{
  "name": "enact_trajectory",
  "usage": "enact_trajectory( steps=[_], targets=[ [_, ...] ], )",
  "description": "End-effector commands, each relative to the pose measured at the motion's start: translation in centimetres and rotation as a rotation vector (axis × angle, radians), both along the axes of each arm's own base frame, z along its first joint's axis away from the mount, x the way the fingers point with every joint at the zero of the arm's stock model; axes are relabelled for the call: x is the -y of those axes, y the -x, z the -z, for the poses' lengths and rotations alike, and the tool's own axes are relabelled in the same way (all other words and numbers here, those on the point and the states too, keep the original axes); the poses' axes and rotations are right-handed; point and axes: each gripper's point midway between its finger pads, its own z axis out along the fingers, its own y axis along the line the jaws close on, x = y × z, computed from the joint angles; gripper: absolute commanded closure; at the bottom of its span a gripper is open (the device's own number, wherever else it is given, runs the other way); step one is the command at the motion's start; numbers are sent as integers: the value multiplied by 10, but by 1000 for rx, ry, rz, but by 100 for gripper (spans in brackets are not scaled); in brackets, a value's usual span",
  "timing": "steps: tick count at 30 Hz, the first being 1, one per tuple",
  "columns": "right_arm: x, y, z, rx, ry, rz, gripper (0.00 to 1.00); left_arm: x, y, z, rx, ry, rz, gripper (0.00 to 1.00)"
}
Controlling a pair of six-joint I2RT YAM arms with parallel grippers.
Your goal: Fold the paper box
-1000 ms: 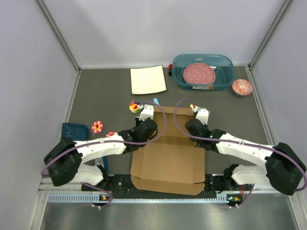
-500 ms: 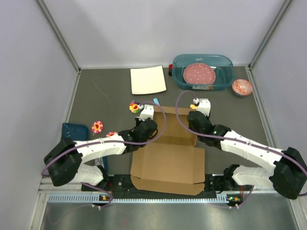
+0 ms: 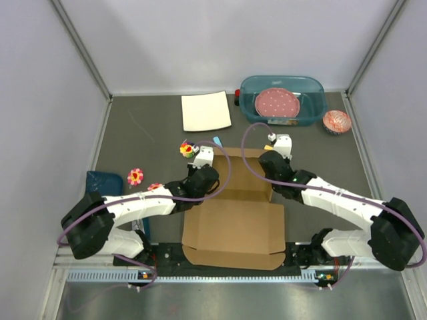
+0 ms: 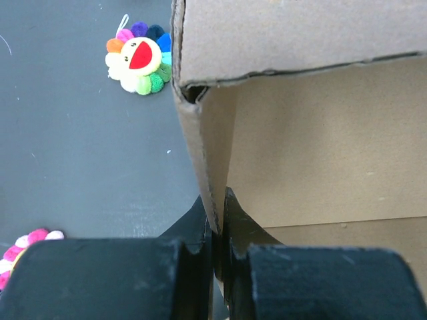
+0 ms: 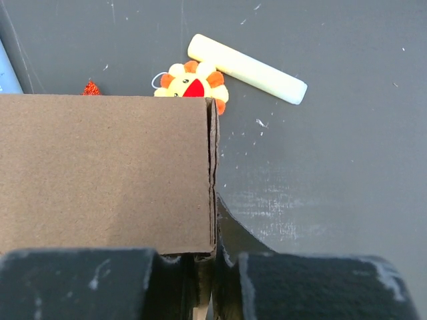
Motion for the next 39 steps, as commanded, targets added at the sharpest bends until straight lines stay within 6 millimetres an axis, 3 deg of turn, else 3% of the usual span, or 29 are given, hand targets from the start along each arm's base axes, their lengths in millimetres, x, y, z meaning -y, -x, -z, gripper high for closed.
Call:
enact_trajectory(
  steps=[1,5,13,14,18,22,23,25,26,28,33,39],
  targets=[
    [0,2,-4,13,-4,-31,100,6,-5,-20,54,36,1,100],
    [-7,9,-17,30,-67,-87,58,7,-8,-23,72,55,-19,100],
    [-20,36,-52,68,-190,-272,8,1,-20,-25,151,140,-150,100],
    [-23,41,-64,94,-226,-304,3,0,-21,-22,155,142,-169,100],
    [-30,61,-97,182,-369,-403,1,-9,-26,-17,195,192,-277,100],
    [-13,63,-123,271,-434,-334,1,-12,-30,-13,253,218,-293,100],
    [-8,62,-126,277,-441,-309,1,-4,-36,-26,312,300,-284,100],
    [-3,57,-133,276,-478,-276,1,-15,-31,-15,344,218,-235,100],
    [-3,55,-134,269,-501,-269,1,-8,-34,-32,409,303,-217,100],
    [-3,47,-134,247,-526,-263,2,-16,-31,-23,436,210,-171,100],
    [-6,21,-149,261,-616,-270,2,-10,-31,-32,507,182,-84,100],
    [-15,-7,-134,239,-679,-284,5,4,-30,-26,497,169,-5,100]
  ],
)
